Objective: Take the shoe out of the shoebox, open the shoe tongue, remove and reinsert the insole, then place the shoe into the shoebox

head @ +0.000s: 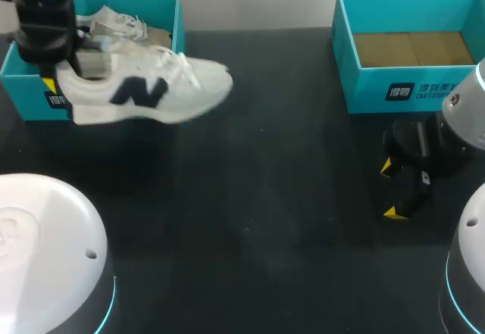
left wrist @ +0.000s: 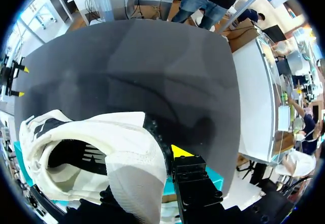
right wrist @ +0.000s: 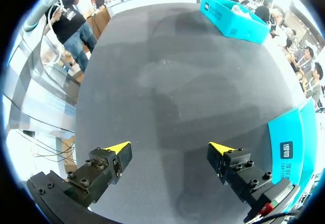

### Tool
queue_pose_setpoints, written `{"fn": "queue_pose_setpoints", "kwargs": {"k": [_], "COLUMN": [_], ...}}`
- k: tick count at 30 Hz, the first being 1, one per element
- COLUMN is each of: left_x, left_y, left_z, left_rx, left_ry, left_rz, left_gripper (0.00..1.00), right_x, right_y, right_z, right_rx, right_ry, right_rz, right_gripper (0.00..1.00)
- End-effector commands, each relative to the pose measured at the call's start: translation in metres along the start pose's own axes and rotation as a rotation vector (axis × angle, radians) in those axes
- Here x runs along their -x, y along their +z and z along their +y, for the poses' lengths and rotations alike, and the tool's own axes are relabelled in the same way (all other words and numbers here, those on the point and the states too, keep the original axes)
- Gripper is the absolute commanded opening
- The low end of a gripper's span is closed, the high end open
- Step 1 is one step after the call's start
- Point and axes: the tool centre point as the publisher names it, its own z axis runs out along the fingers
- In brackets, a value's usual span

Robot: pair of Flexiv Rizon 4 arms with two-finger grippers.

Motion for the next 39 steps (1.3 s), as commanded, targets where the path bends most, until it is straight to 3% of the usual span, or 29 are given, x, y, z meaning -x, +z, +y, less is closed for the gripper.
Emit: {"fn": "queue_pose_setpoints", "kwargs": {"k": [1, 11, 12, 17, 26, 33, 39], "left_x": [0.007, 0.007, 0.011, 0.050, 0.096, 0.120, 0.121], "left_y": [0.005, 0.005, 0.010, 0.019, 0.047, 0.075, 0.078], "left_z": [-0.008, -0.008, -0.009, -0.051, -0.100, -0.115, -0.117], "left_rx": [0.039, 0.039, 0.018, 0.091, 0.141, 0.113, 0.101], "left_ry": [0.006, 0.006, -0.006, -0.001, -0.036, 0.014, 0.041], "left_rz": [0.000, 0.000, 0.038, 0.094, 0.061, 0.060, 0.060], "left_gripper": [0.00, 0.00, 0.00, 0.00, 0.00, 0.00, 0.00], "right_x": [-0.001, -0.001, -0.001, -0.001, -0.001, -0.001, -0.001], "right_y": [0.001, 0.001, 0.001, 0.001, 0.001, 0.001, 0.001], "right_z": [0.000, 0.000, 0.000, 0.000, 0.000, 0.000, 0.000], "right_rx": [-0.002, -0.002, -0.002, -0.002, -0.002, -0.002, -0.002], "right_ry": [0.001, 0.001, 0.001, 0.001, 0.001, 0.001, 0.001], "right_rz": [-0.003, -0.003, -0.003, -0.003, -0.003, -0.003, -0.003], "right_gripper": [1.00, 1.00, 1.00, 1.00, 1.00, 1.00, 1.00]}}
